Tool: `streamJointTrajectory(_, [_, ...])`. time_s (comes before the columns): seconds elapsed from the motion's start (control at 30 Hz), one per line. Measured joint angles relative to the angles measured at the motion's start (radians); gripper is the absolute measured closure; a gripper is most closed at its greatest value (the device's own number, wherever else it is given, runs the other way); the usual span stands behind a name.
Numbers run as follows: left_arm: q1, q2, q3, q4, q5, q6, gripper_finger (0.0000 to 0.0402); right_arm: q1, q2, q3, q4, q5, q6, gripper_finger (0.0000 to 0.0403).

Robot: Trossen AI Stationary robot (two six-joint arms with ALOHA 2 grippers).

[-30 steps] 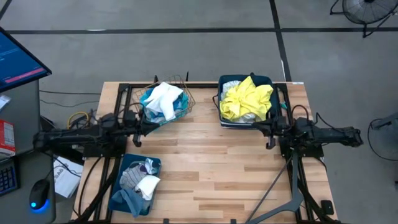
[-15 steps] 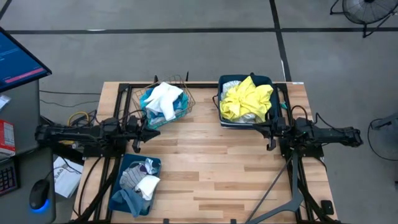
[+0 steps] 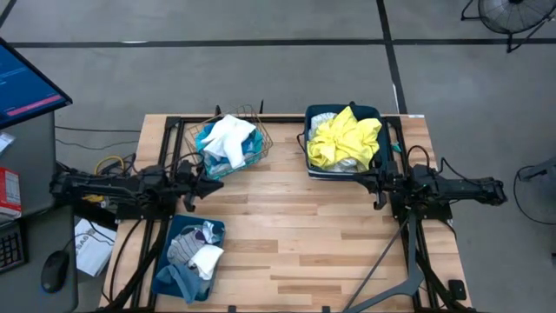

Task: Pick & Place Cloths
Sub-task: Return to Home Position

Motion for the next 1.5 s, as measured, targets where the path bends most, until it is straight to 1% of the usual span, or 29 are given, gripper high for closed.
streamJointTrajectory(0.07, [0.000, 0.000, 0.000, 0.023, 0.009, -0.001, 0.0398, 0.000, 0.000, 0.000, 0.000, 0.000, 0.000, 0.0403])
streamJointTrajectory(0.2, [0.003, -0.015, 0.000, 0.078, 0.111, 0.108, 0.0398, 0.000, 0.000, 0.000, 0.000, 0.001, 0.000, 0.0403])
streamJointTrajectory(0.3, [0.011, -0.061, 0.000, 0.082, 0.113, 0.115, 0.0398, 0.000, 0.001, 0.000, 0.000, 0.003, 0.000, 0.0403])
streamJointTrajectory(0.4, [0.011, -0.123, 0.000, 0.070, 0.110, 0.184, 0.0398, 0.000, 0.001, 0.000, 0.000, 0.003, 0.000, 0.0403])
streamJointTrajectory(0.5, [0.011, -0.185, 0.000, 0.016, 0.083, 0.228, 0.0398, 0.000, 0.001, 0.000, 0.000, 0.003, 0.000, 0.0403])
streamJointTrajectory(0.57, [0.011, -0.213, 0.000, -0.073, 0.067, 0.229, 0.0398, 0.000, 0.001, 0.000, 0.000, 0.003, 0.000, 0.0403])
streamJointTrajectory(0.63, [0.011, -0.226, 0.000, -0.121, 0.068, 0.232, 0.0398, 0.000, 0.001, 0.000, 0.000, 0.003, 0.000, 0.0403])
streamJointTrajectory(0.67, [0.011, -0.230, 0.000, -0.130, 0.071, 0.238, 0.0398, 0.000, 0.001, 0.000, 0.000, 0.003, 0.000, 0.0403])
streamJointTrajectory(0.77, [0.011, -0.228, 0.000, -0.141, 0.129, 0.281, 0.0398, 0.000, 0.001, 0.000, 0.000, 0.003, 0.000, 0.0403])
streamJointTrajectory(0.93, [0.011, -0.228, 0.000, -0.150, 0.163, 0.288, 0.0398, 0.000, 0.001, 0.000, 0.000, 0.003, 0.000, 0.0403])
streamJointTrajectory(1.03, [0.011, -0.229, 0.000, -0.133, 0.152, 0.288, 0.0398, 0.000, 0.001, -0.001, 0.000, 0.003, 0.000, 0.0403])
streamJointTrajectory(1.2, [0.011, -0.228, 0.000, -0.133, 0.148, 0.230, 0.0398, 0.000, 0.001, -0.001, 0.000, 0.003, 0.000, 0.0403])
streamJointTrajectory(1.5, [0.011, -0.228, 0.000, -0.133, 0.148, 0.225, 0.0398, 0.000, 0.001, -0.001, 0.000, 0.003, 0.000, 0.0403])
